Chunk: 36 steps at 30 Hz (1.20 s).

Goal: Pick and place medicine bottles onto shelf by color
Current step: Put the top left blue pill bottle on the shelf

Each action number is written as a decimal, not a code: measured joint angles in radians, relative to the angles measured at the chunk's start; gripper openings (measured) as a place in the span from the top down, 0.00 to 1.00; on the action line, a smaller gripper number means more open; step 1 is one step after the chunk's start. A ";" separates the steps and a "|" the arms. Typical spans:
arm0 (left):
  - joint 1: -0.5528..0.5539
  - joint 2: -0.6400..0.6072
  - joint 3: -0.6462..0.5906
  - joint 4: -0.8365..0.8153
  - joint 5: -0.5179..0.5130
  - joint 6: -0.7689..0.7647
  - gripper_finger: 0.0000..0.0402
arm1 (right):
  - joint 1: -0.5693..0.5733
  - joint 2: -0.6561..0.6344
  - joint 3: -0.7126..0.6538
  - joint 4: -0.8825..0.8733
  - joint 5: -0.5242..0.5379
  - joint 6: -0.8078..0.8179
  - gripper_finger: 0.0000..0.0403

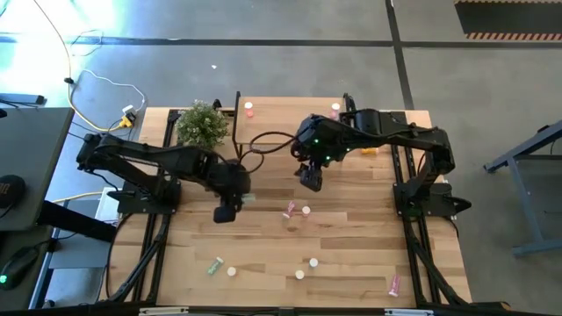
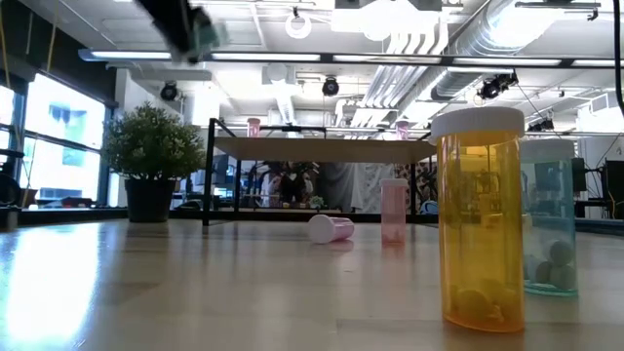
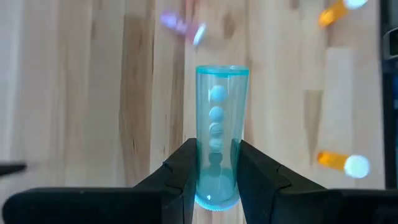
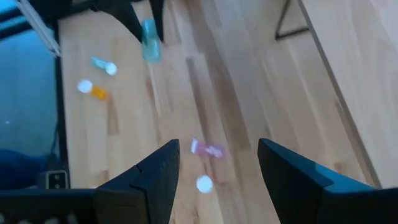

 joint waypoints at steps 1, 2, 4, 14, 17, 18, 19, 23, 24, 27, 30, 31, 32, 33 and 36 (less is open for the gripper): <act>0.000 0.000 0.019 0.001 0.000 0.013 0.80 | 0.006 0.000 0.000 0.017 0.000 0.001 0.48; 0.000 0.000 0.038 0.001 0.000 0.028 0.80 | 0.011 0.000 0.000 0.033 0.000 0.007 0.48; 0.000 0.000 0.075 -0.006 0.000 0.061 0.80 | 0.019 0.000 0.000 0.070 -0.007 0.027 0.48; 0.000 0.000 0.212 -0.116 -0.024 0.235 0.80 | 0.008 0.024 0.000 0.291 -0.124 0.182 0.48; 0.000 0.001 0.238 -0.198 -0.065 0.262 0.80 | -0.023 0.034 0.000 0.321 -0.195 0.226 0.48; 0.000 0.002 0.242 -0.222 -0.082 0.265 0.80 | -0.036 0.034 0.000 0.342 -0.203 0.235 0.48; 0.000 0.004 0.244 -0.248 -0.100 0.271 0.80 | -0.048 0.034 0.000 0.360 -0.205 0.238 0.48; -0.002 0.004 0.245 -0.299 -0.188 0.322 0.80 | -0.092 0.035 0.014 0.408 -0.220 0.244 0.48; -0.006 0.004 0.245 -0.298 -0.213 0.347 0.80 | -0.103 0.035 0.014 0.411 -0.239 0.262 0.48; -0.024 0.004 0.246 -0.277 -0.298 0.428 0.80 | -0.127 0.059 0.015 0.411 -0.301 0.320 0.48; -0.047 0.004 0.246 -0.249 -0.375 0.514 0.80 | -0.132 0.096 0.014 0.413 -0.378 0.360 0.48; -0.056 0.004 0.246 -0.234 -0.405 0.540 0.80 | -0.131 0.106 0.014 0.416 -0.410 0.377 0.48; -0.066 0.004 0.246 -0.219 -0.434 0.565 0.80 | -0.131 0.115 0.014 0.416 -0.438 0.398 0.48; -0.075 0.004 0.246 -0.207 -0.466 0.589 0.80 | -0.131 0.126 0.014 0.417 -0.459 0.417 0.48; -0.099 0.004 0.246 -0.179 -0.556 0.648 0.80 | -0.133 0.146 0.013 0.416 -0.498 0.450 0.48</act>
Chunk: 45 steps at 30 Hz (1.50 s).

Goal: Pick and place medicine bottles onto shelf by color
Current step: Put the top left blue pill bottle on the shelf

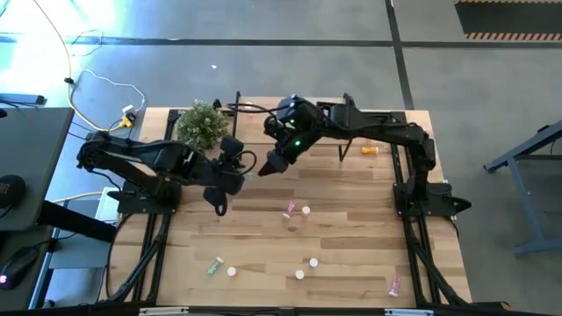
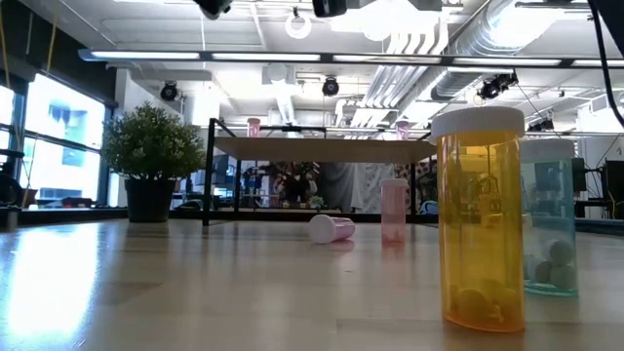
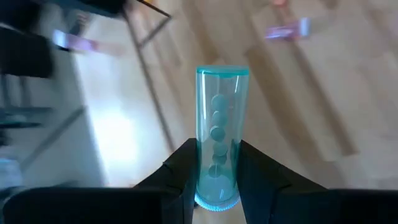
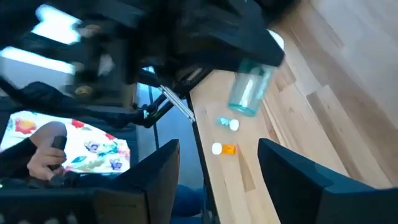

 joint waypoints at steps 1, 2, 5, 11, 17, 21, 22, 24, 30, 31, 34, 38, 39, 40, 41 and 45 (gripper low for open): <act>-0.006 0.000 0.000 0.003 -0.024 0.017 0.80 | -0.003 0.002 0.000 0.004 -0.007 0.007 0.48; -0.013 0.000 0.000 0.008 -0.043 0.033 0.80 | -0.007 0.002 0.000 0.003 -0.013 0.012 0.48; -0.030 0.000 0.000 0.020 -0.079 0.074 0.80 | -0.016 0.006 0.000 0.033 -0.019 0.034 0.48; -0.046 0.000 0.000 0.108 -0.107 0.171 0.80 | -0.024 0.026 0.000 0.063 -0.042 0.097 0.48; -0.044 0.000 0.000 0.147 -0.166 0.252 0.80 | -0.021 0.033 0.000 0.064 -0.037 0.097 0.48; -0.045 0.000 0.000 0.155 -0.168 0.311 0.80 | -0.021 0.033 0.000 0.065 -0.037 0.117 0.48; -0.045 0.000 0.000 0.167 -0.168 0.327 0.80 | -0.021 0.033 0.000 0.065 -0.037 0.124 0.48; -0.045 0.000 0.000 0.201 -0.173 0.358 0.80 | -0.021 0.033 0.000 0.065 -0.036 0.130 0.48; -0.045 0.000 0.000 0.262 -0.223 0.486 0.80 | -0.021 0.033 0.000 0.065 -0.051 0.172 0.48; -0.044 0.000 0.000 0.265 -0.227 0.501 0.80 | -0.021 0.033 0.000 0.065 -0.054 0.174 0.48; -0.045 0.000 0.000 0.271 -0.227 0.536 0.80 | -0.021 0.033 0.000 0.066 -0.055 0.179 0.48; -0.049 0.000 0.000 0.280 -0.229 0.594 0.80 | -0.024 0.033 0.000 0.066 -0.057 0.194 0.51; -0.050 0.000 0.000 0.281 -0.231 0.601 0.80 | -0.024 0.033 0.000 0.066 -0.059 0.199 0.53; -0.050 0.000 0.000 0.282 -0.234 0.607 0.80 | -0.024 0.033 0.000 0.066 -0.061 0.203 0.54; -0.050 0.000 0.000 0.283 -0.236 0.613 0.80 | -0.024 0.033 0.000 0.066 -0.063 0.206 0.57; -0.050 0.000 0.000 0.295 -0.239 0.629 0.80 | -0.024 0.031 0.000 0.070 -0.074 0.209 0.66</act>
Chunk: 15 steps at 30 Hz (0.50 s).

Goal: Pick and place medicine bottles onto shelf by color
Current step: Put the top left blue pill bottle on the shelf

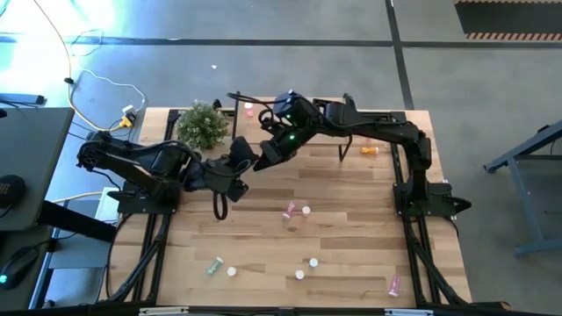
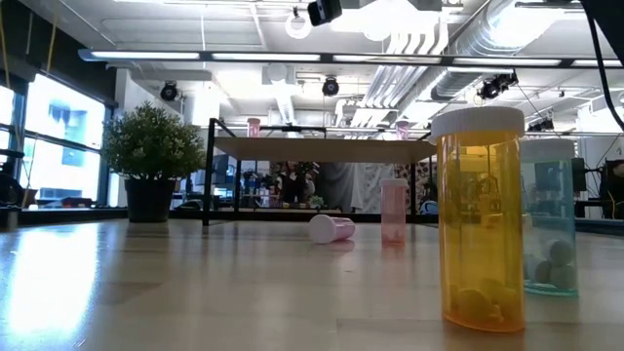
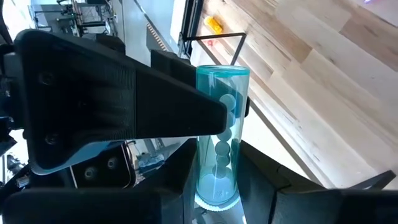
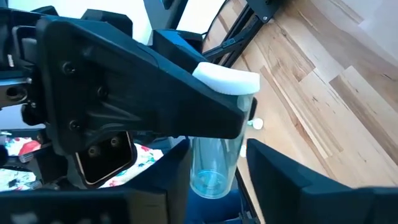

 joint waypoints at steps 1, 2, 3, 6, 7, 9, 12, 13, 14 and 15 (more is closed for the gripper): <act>0.001 0.000 0.000 0.002 0.000 0.000 0.80 | 0.000 -0.001 0.000 0.001 -0.001 0.000 0.68; 0.001 0.000 0.000 0.002 0.000 0.000 0.80 | 0.000 -0.001 0.000 0.002 -0.003 0.000 0.71; 0.001 0.002 0.000 0.002 -0.001 0.000 0.80 | 0.000 -0.001 0.000 0.001 -0.004 0.002 0.72; 0.000 0.016 0.000 0.001 -0.019 0.000 0.80 | 0.000 -0.001 0.000 -0.011 -0.003 0.008 0.77; 0.000 0.019 0.000 0.000 -0.028 0.001 0.80 | 0.000 -0.001 0.000 -0.011 -0.003 0.008 0.77; 0.000 0.030 0.000 0.002 -0.055 0.000 0.80 | 0.000 -0.001 0.000 -0.016 0.001 0.007 0.78; -0.001 0.044 0.000 0.001 -0.085 -0.001 0.80 | 0.000 -0.001 0.000 -0.025 0.004 0.006 0.78; -0.001 0.046 0.000 0.002 -0.094 -0.003 0.80 | 0.000 -0.001 0.000 -0.026 0.005 0.006 0.78; -0.001 0.048 0.000 0.003 -0.099 -0.008 0.80 | 0.000 -0.001 0.000 -0.028 0.005 0.006 0.78; -0.001 0.048 0.000 0.003 -0.099 -0.016 0.80 | 0.000 -0.001 0.000 -0.028 0.005 0.006 0.78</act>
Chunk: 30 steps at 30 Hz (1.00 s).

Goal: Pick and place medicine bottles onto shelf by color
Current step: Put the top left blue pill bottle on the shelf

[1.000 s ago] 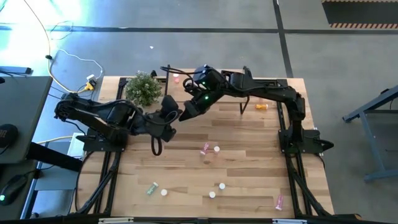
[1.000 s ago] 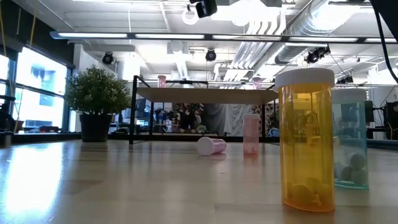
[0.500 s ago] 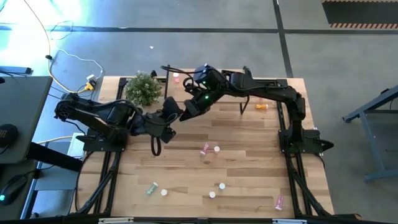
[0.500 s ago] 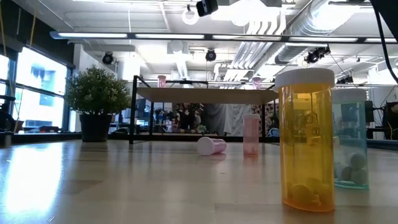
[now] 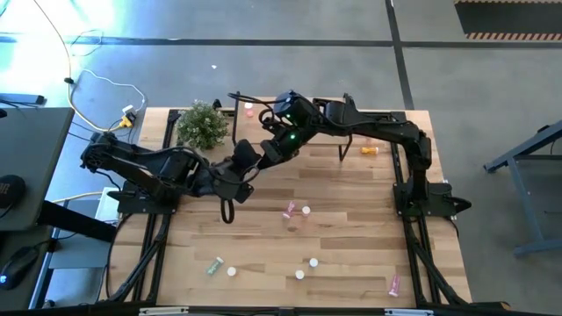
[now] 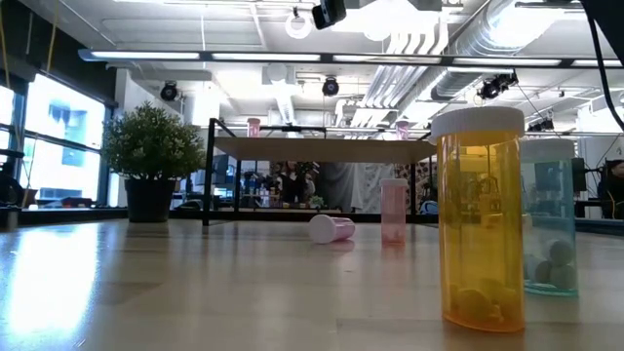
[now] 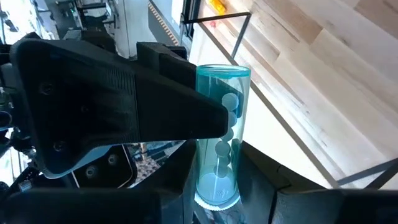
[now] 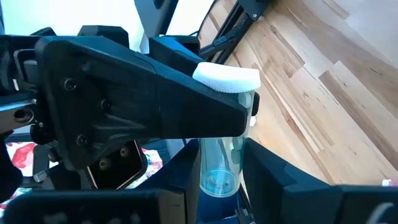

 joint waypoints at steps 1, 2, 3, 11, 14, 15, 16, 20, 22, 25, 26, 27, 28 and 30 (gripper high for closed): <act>0.000 0.000 0.000 0.001 0.001 -0.010 0.80 | 0.000 0.000 0.000 -0.001 0.000 0.000 0.78; 0.000 0.000 0.000 0.003 0.003 -0.020 0.80 | 0.000 0.000 0.000 -0.003 -0.001 -0.001 0.78; 0.000 0.000 0.000 0.004 0.007 -0.030 0.80 | 0.000 0.000 0.000 -0.006 -0.001 -0.001 0.78; 0.001 0.000 0.000 0.011 0.010 -0.089 0.65 | 0.001 0.000 0.000 -0.013 -0.001 -0.003 0.78; 0.001 0.000 0.000 0.012 -0.003 -0.131 0.56 | 0.001 0.001 0.000 -0.015 -0.001 -0.003 0.78; 0.001 0.000 0.000 0.012 -0.015 -0.145 0.53 | 0.002 0.001 0.000 -0.017 0.000 -0.004 0.78; 0.001 0.000 0.000 0.012 -0.028 -0.155 0.50 | 0.002 0.001 0.000 -0.020 0.003 -0.006 0.78; -0.007 0.000 0.000 0.007 -0.051 -0.182 0.43 | 0.002 0.001 0.000 -0.038 0.023 -0.011 0.78; -0.015 -0.003 0.000 0.006 -0.048 -0.196 0.41 | 0.001 0.001 0.000 -0.042 0.024 -0.011 0.78; -0.033 -0.006 0.000 0.003 -0.042 -0.234 0.41 | 0.003 0.001 0.000 -0.047 0.035 -0.014 0.78; -0.038 -0.008 0.000 0.003 -0.039 -0.248 0.41 | 0.003 0.001 0.000 -0.050 0.039 -0.020 0.78; -0.043 -0.010 0.000 0.002 -0.038 -0.261 0.41 | 0.001 0.001 0.000 -0.052 0.046 -0.027 0.78; -0.047 -0.011 0.000 0.002 -0.038 -0.275 0.42 | -0.001 0.001 0.000 -0.058 0.057 -0.032 0.78; -0.055 -0.016 0.000 0.006 -0.040 -0.313 0.42 | -0.008 0.001 0.000 -0.081 0.095 -0.048 0.78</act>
